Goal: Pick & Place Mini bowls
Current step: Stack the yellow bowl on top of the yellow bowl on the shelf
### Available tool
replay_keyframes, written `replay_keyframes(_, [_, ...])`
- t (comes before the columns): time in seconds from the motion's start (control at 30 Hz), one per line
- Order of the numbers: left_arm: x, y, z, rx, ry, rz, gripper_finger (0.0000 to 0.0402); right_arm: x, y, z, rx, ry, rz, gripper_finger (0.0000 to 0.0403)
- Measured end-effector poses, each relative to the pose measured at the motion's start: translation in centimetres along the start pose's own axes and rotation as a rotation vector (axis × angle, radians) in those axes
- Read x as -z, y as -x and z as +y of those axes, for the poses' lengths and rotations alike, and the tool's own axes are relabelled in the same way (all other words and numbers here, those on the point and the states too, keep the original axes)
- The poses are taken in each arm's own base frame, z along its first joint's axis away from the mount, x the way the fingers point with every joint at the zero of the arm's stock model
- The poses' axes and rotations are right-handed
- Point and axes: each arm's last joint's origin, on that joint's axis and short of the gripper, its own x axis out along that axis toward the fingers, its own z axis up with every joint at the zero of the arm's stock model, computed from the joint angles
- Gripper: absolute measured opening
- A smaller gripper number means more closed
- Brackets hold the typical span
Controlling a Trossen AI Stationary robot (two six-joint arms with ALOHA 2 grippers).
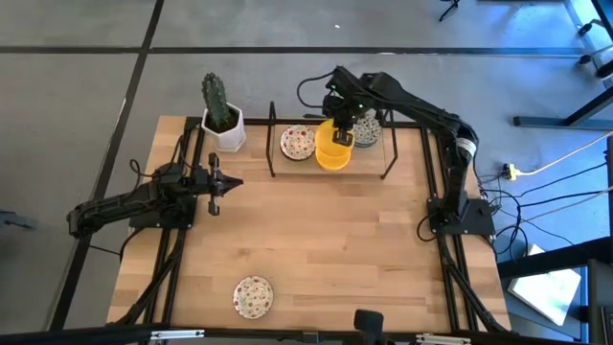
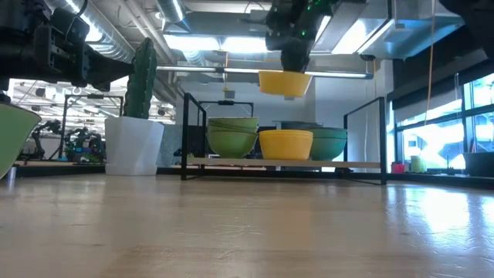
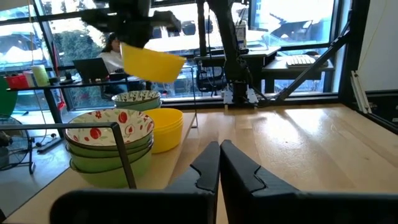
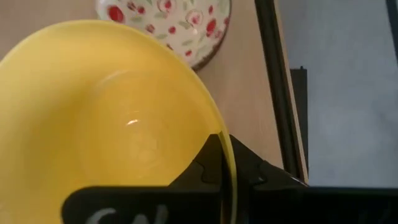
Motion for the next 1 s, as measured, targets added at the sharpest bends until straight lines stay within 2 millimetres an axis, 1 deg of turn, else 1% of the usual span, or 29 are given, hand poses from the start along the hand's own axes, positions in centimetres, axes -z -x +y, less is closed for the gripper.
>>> replay_keyframes(0.17, [0.0,0.0,0.0,0.000,0.010,0.000,0.0004,0.2,-2.3,-1.1,-0.015,-0.019,0.052,0.0003])
replay_keyframes(0.37, [0.0,0.0,0.0,0.000,0.011,0.000,0.0007,0.4,-5.0,-1.2,-0.050,0.002,0.135,0.0003])
replay_keyframes(0.53, [0.0,0.0,0.0,0.000,0.013,0.001,0.0006,0.5,-6.3,-1.5,-0.059,-0.004,0.163,0.0003])
replay_keyframes(1.0, [0.0,0.0,0.0,0.000,0.013,0.001,0.0006,0.8,-8.4,-1.7,-0.077,-0.020,0.210,0.0003])
